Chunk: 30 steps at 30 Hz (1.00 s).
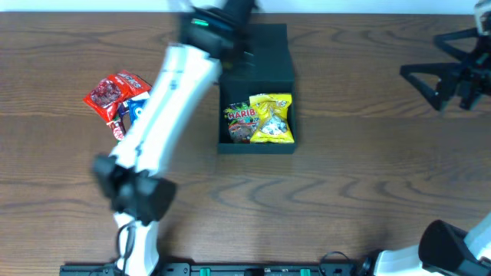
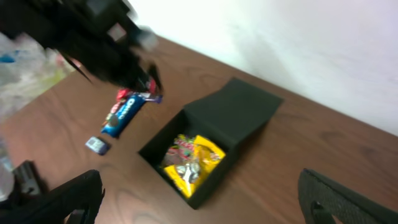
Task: Pack container
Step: 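Carry the yellow pack into the box beside the Haribo bag, release, then reach the left gripper to the red snack pack and grasp it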
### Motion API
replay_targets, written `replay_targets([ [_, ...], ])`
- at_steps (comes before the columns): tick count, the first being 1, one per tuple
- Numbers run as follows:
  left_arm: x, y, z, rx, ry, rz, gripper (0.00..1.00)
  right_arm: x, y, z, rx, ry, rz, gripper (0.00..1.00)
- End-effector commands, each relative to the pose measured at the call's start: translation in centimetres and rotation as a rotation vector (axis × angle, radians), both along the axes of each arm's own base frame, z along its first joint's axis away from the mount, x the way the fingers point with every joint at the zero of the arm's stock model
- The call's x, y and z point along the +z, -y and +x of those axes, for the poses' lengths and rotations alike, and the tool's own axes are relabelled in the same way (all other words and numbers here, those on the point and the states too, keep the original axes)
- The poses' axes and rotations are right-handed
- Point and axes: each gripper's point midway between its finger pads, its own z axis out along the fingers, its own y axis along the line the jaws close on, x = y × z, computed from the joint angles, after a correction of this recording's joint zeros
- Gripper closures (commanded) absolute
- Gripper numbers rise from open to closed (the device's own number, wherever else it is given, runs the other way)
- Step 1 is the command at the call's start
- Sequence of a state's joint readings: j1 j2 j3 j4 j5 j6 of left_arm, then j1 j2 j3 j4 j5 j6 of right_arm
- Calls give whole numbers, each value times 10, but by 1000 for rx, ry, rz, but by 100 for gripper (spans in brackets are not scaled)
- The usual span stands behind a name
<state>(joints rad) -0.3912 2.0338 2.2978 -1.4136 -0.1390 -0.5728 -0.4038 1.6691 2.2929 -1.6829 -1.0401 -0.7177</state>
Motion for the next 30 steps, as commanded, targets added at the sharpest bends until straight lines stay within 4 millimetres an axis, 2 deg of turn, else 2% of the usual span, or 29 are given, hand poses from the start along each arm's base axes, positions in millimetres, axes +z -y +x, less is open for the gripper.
replay_targets([
  [1, 17, -73, -5, 164, -4, 49, 6, -14, -18, 6, 43, -93, 62, 1],
  [3, 18, -108, -17, 239, -53, 77, 6, -23, -23, 6, 32, -155, 55, 1],
  [6, 13, -150, -34, 296, -136, 150, 6, -33, -23, 7, -16, -233, 33, 1],
  [11, -1, -183, -54, 317, -252, 194, 6, -42, -28, 6, -44, -294, 5, 1],
  [13, -11, -189, -56, 327, -281, 216, 5, -45, -34, 6, -28, -301, -3, 1],
  [16, -35, -188, -64, 304, -364, 212, 6, -52, -40, 5, -14, -322, -27, 1],
  [19, -65, -181, -89, 261, -515, 213, 8, -57, -42, 4, -1, -336, -31, 1],
  [22, -83, -181, -112, 211, -614, 236, 9, -59, -42, 4, 9, -330, -39, 1],
  [26, -87, -186, -125, 219, -570, 239, 7, -59, -42, 5, 23, -309, -52, 1],
  [30, -82, -203, -119, 243, -440, 208, 3, -59, -41, 7, 25, -301, -55, 1],
])
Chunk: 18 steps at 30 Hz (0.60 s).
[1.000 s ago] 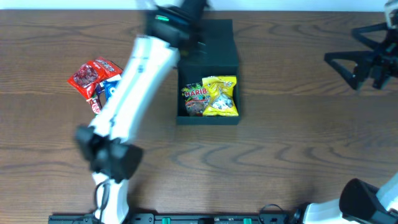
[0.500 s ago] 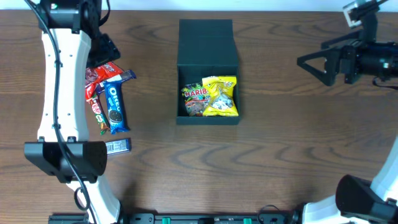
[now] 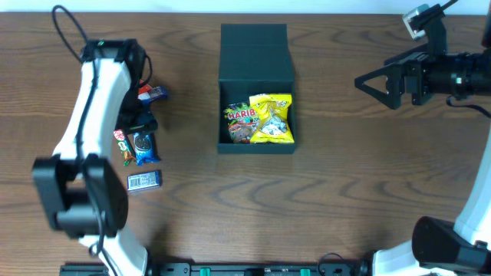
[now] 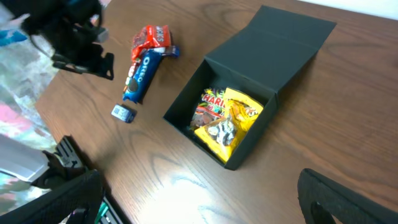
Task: Pack container
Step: 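Reach the left gripper to the red snack pack and grasp it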
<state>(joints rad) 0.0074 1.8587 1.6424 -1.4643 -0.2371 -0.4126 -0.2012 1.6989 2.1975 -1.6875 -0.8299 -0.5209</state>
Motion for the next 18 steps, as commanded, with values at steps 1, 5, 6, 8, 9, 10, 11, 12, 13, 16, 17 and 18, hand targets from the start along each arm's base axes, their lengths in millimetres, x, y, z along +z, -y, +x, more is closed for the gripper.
replay_targets([
  [1, 24, -21, 5, -24, 127, 1, 2, -1, -2, 1, 28, 20, -8, 1],
  [5, 18, -41, 44, -171, 217, 8, 4, 0, -2, 2, 30, 29, -12, 1],
  [6, 14, -44, 54, -203, 232, 13, 4, -1, -2, 2, 30, 28, -12, 1],
  [8, 6, -51, 71, -259, 253, 22, 5, -1, -2, 2, 30, 28, -12, 1],
  [9, 1, -53, 79, -285, 258, 26, 5, -1, -2, 2, 30, 28, -12, 1],
  [10, -7, -57, 88, -315, 259, 30, 5, -1, -1, 2, 29, 27, -15, 1],
  [11, -14, -59, 95, -345, 256, 32, 5, -2, 0, 2, 26, 26, -22, 1],
  [12, -21, -60, 101, -375, 250, 34, 5, -3, 1, 2, 23, 23, -30, 1],
  [13, -27, -61, 107, -411, 242, 35, 5, -4, 1, 1, 21, 19, -33, 1],
  [16, -49, -65, 122, -505, 217, 42, 5, -5, 1, -1, 21, 7, -33, 1],
  [17, -56, -66, 128, -524, 215, 45, 5, -6, 2, -1, 17, 3, -40, 1],
  [18, -63, -68, 134, -535, 219, 48, 5, -7, 4, 0, 10, -2, -51, 1],
])
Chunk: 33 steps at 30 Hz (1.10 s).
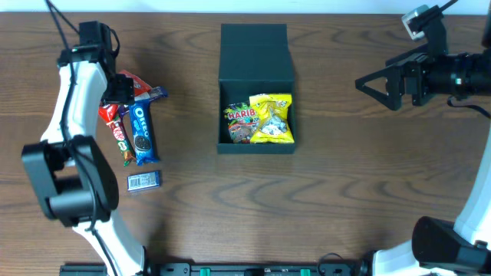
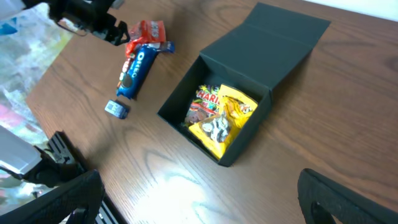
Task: Pack container
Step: 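Reach the left gripper to the red snack pack and grasp it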
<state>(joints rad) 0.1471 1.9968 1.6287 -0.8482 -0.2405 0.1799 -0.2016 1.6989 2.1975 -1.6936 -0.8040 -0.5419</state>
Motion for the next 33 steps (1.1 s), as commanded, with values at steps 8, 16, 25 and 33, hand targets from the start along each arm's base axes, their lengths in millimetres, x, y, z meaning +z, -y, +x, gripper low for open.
replay_targets([
  [8, -55, -20, 45, -146, 27, 55, 5, -6, 2, 0, -29, -37, -16, 1],
  [16, -84, -9, 54, -182, 35, -36, 15, -5, 3, 2, -64, -65, 4, 1],
  [25, -83, -8, 53, -182, 34, -41, 72, -5, 3, 2, -77, -75, 12, 1],
  [33, -13, -32, 74, 8, 134, 83, 94, -5, 3, 3, -80, -73, 13, 1],
])
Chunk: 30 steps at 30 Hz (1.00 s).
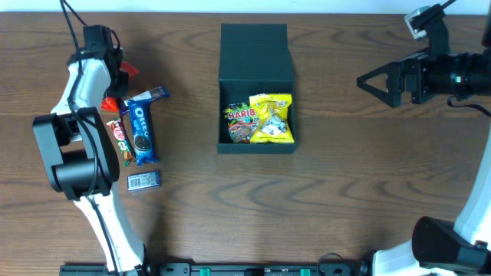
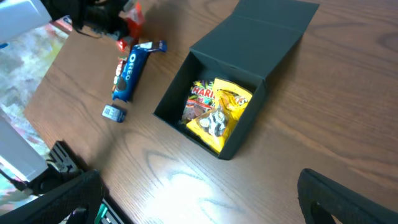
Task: Pack container
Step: 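Reach the left gripper to the red snack pack and grasp it, then carry the red pack toward the black box with the left gripper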
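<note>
The dark box [image 1: 257, 47] stands open at the table's middle, lid folded back; a Haribo bag [image 1: 240, 123] and a yellow bag [image 1: 274, 123] lie inside. My left gripper [image 1: 119, 79] is at the far left, shut on a red snack packet [image 1: 131, 70] whose ends stick out either side. A blue Oreo pack [image 1: 140, 126] lies beside it. My right gripper [image 1: 372, 80] hangs open above the table right of the box. In the right wrist view the red packet [image 2: 130, 14] looks blurred, and the right gripper [image 2: 199, 202] is spread wide with nothing between its fingers.
A thin red bar [image 1: 116, 136] lies along the Oreo pack's left side. A small blue-grey packet [image 1: 143, 180] sits nearer the front. The left arm [image 1: 80, 84] runs down the table's left side.
My left gripper was beside the red packet and is now shut on it, a little farther back. The right wrist view has shifted slightly; box and Oreo pack are unchanged.
My left arm first stretched over the box, which held both bags, with the right gripper farther right. Then the left gripper was over the pile of snacks at the left. Later it stood against the red packet, and now it holds it.
</note>
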### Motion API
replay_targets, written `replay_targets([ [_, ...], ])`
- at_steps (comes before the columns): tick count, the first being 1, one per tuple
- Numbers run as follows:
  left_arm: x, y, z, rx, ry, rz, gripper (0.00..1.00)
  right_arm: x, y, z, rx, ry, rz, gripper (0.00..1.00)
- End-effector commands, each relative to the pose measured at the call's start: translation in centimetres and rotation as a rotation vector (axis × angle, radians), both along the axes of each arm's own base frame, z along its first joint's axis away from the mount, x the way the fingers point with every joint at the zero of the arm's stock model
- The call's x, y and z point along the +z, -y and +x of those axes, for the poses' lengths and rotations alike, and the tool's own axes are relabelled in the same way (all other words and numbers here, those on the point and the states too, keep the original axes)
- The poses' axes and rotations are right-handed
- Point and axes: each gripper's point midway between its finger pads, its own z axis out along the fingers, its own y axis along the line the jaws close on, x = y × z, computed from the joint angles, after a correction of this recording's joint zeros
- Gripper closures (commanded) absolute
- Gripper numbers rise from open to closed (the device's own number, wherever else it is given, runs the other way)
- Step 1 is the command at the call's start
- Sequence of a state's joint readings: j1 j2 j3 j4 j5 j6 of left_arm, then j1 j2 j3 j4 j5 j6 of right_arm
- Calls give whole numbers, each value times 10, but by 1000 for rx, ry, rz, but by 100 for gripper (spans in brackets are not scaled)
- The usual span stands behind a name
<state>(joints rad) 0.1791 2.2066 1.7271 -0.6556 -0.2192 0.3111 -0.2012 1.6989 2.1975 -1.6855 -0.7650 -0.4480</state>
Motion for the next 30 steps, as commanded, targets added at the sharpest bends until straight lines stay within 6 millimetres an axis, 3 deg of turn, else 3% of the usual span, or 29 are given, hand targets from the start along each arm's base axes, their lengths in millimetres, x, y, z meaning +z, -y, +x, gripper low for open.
replay_targets([
  [1, 52, -11, 21, 121, 122, 60, 94, 0, -2, 1, -5, -9, 12, 1],
  [4, 106, 0, 36, 151, 225, 55, 94, 0, -2, 3, -5, 1, 10, 1],
  [7, 157, 26, 44, 194, 341, 9, 94, 1, -1, 6, -4, 15, 7, 1],
  [9, 185, 53, 42, 213, 399, -34, 94, 3, 1, 9, -14, 26, 7, 1],
  [12, 203, 101, 30, 277, 443, -132, 94, 6, 10, 16, -49, 48, 8, 1],
  [14, 199, 139, 17, 318, 419, -208, 94, 8, 19, 21, -81, 63, 9, 1],
  [18, 174, 224, -15, 401, 303, -369, 94, 13, 45, 31, -171, 92, 14, 1],
  [22, 154, 296, -42, 429, 264, -407, 94, 17, 69, 35, -235, 119, 16, 1],
  [30, 111, 381, -80, 340, 229, -324, 94, 17, 89, 33, -287, 119, 14, 1],
])
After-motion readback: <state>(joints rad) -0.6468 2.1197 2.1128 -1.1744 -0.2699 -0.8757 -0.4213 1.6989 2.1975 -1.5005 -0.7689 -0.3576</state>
